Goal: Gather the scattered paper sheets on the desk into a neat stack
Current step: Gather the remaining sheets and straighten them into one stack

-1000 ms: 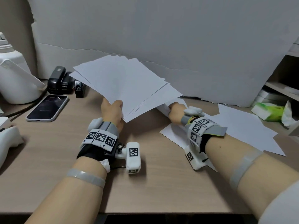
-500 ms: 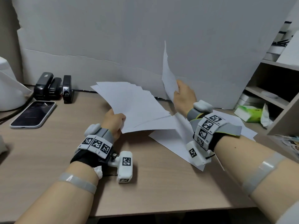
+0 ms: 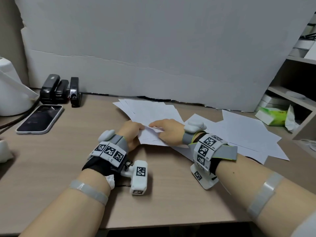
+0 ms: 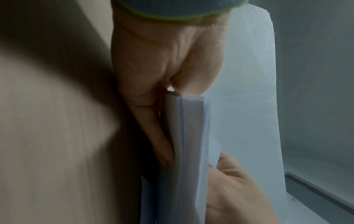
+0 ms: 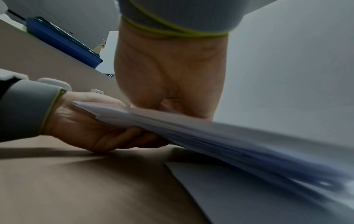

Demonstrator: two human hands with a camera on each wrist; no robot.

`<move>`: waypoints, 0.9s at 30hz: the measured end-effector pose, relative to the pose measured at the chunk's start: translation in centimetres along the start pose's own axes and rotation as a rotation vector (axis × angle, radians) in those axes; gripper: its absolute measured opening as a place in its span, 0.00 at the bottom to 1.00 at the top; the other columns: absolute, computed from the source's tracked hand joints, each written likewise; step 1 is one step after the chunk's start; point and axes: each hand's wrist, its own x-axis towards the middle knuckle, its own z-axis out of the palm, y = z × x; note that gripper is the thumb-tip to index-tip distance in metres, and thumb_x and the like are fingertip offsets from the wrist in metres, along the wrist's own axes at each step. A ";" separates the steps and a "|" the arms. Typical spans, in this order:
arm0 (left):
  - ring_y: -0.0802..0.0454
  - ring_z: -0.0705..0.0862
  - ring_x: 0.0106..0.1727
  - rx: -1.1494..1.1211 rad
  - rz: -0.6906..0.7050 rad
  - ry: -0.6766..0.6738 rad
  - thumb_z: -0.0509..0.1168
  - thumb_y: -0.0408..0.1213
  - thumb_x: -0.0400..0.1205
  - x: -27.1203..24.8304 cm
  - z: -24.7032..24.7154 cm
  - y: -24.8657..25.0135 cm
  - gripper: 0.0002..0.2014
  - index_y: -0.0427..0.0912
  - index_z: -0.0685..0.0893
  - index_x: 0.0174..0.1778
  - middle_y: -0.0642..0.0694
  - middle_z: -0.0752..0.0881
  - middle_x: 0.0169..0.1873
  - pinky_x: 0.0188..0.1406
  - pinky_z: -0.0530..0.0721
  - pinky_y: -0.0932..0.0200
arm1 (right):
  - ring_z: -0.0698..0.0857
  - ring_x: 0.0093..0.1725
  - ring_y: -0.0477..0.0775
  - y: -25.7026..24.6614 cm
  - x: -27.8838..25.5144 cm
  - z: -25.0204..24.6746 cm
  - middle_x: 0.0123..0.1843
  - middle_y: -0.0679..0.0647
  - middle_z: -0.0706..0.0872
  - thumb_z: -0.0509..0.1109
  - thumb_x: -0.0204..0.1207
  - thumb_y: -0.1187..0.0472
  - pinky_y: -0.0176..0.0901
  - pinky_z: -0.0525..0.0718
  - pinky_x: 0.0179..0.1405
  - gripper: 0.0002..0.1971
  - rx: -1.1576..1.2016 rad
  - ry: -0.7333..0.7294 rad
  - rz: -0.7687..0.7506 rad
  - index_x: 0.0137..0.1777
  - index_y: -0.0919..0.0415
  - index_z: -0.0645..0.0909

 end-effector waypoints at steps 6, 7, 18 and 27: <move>0.37 0.90 0.56 -0.045 -0.111 -0.133 0.55 0.50 0.88 -0.1 -0.2 0.2 0.21 0.37 0.82 0.64 0.36 0.91 0.56 0.50 0.86 0.45 | 0.76 0.72 0.54 -0.5 -1.2 -0.7 0.74 0.49 0.78 0.67 0.76 0.40 0.49 0.73 0.72 0.28 0.042 -0.109 0.009 0.76 0.45 0.75; 0.37 0.90 0.52 0.015 -0.091 -0.114 0.60 0.44 0.87 0.1 -0.2 0.0 0.18 0.35 0.81 0.64 0.36 0.91 0.53 0.45 0.87 0.47 | 0.76 0.72 0.52 -0.4 -1.3 -0.7 0.73 0.47 0.79 0.66 0.75 0.35 0.50 0.72 0.74 0.28 0.087 -0.130 0.002 0.73 0.44 0.77; 0.42 0.88 0.55 0.358 0.417 0.005 0.61 0.20 0.78 0.9 1.8 2.5 0.25 0.54 0.78 0.62 0.46 0.89 0.56 0.59 0.87 0.41 | 0.83 0.63 0.60 8.5 -0.6 -5.9 0.65 0.56 0.82 0.77 0.71 0.50 0.52 0.80 0.62 0.32 0.531 0.545 0.375 0.72 0.64 0.74; 0.53 0.89 0.58 0.299 0.523 -0.119 0.63 0.21 0.83 5.0 4.7 6.4 0.21 0.54 0.80 0.61 0.57 0.91 0.53 0.59 0.85 0.54 | 0.91 0.53 0.62 13.2 2.6 -8.9 0.57 0.61 0.90 0.84 0.59 0.59 0.68 0.88 0.53 0.29 1.348 0.808 0.238 0.61 0.62 0.81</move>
